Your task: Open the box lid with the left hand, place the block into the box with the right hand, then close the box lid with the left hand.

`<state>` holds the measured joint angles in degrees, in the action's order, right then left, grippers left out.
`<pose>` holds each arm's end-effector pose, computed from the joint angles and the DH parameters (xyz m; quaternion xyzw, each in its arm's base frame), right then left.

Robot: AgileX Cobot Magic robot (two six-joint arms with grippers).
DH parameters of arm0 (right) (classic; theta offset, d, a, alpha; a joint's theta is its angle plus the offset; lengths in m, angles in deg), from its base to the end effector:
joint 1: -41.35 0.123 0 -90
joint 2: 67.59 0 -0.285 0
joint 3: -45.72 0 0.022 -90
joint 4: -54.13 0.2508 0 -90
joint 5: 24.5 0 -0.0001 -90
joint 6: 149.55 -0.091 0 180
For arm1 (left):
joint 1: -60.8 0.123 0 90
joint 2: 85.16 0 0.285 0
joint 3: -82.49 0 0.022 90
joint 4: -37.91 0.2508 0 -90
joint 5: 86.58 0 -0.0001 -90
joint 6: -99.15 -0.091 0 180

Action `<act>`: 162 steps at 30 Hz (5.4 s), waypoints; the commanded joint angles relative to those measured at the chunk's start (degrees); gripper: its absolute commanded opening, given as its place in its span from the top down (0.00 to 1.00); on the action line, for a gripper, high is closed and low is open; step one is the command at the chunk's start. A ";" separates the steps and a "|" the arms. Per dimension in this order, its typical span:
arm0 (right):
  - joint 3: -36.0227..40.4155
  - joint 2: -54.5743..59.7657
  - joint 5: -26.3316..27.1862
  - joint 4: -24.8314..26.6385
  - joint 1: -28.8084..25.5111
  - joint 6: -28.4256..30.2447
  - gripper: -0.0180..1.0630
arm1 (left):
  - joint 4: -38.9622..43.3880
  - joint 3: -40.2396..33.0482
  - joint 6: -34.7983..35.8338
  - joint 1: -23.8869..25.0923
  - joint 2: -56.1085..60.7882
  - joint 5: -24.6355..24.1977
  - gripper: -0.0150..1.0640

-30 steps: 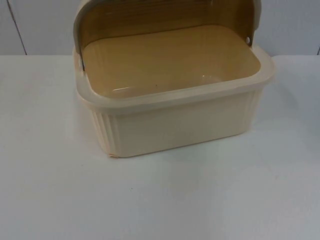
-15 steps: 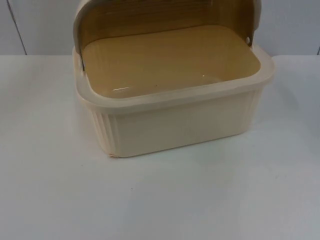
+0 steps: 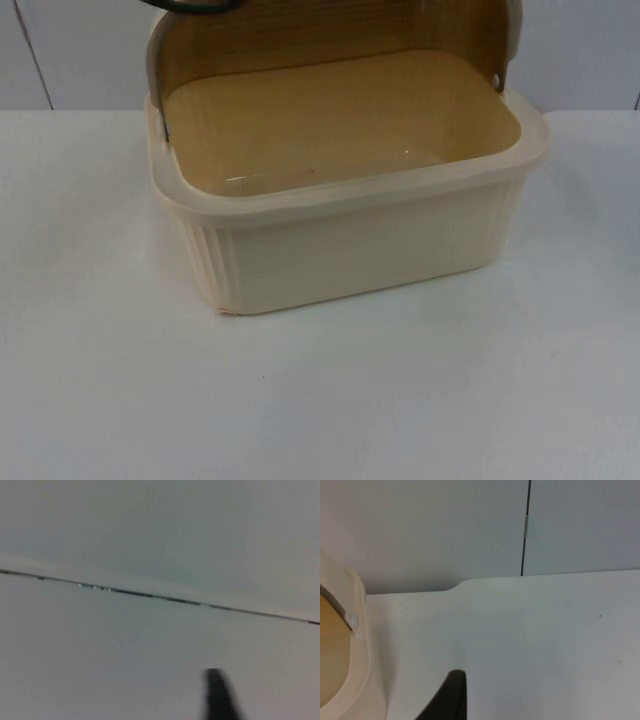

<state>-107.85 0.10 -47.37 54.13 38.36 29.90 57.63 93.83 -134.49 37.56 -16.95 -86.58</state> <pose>0.2243 -0.0117 0.3492 0.0263 0.8522 -0.0111 0.5225 0.4097 -0.1759 0.3472 0.5738 0.5113 0.2710 0.5795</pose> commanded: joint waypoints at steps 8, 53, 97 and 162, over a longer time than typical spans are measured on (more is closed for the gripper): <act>-0.40 -0.18 1.24 0.00 0.40 0.10 0.01 | -2.81 0.37 5.16 -0.43 0.01 3.33 0.99; -0.40 -2.35 0.17 0.00 0.40 0.10 0.01 | -61.28 0.37 -34.46 -1.38 -6.27 -14.50 0.99; -0.40 -2.90 -0.13 0.00 2.91 -0.05 0.01 | -61.26 -21.96 -32.77 -10.83 -0.52 -2.71 0.99; -0.40 -5.50 -2.35 -1.30 7.72 1.17 0.01 | -81.00 -28.93 -5.75 26.38 29.56 1.83 0.99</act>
<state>-107.85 -5.08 -50.06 53.12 45.98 30.45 -24.03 65.04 -140.39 63.30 12.41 -84.46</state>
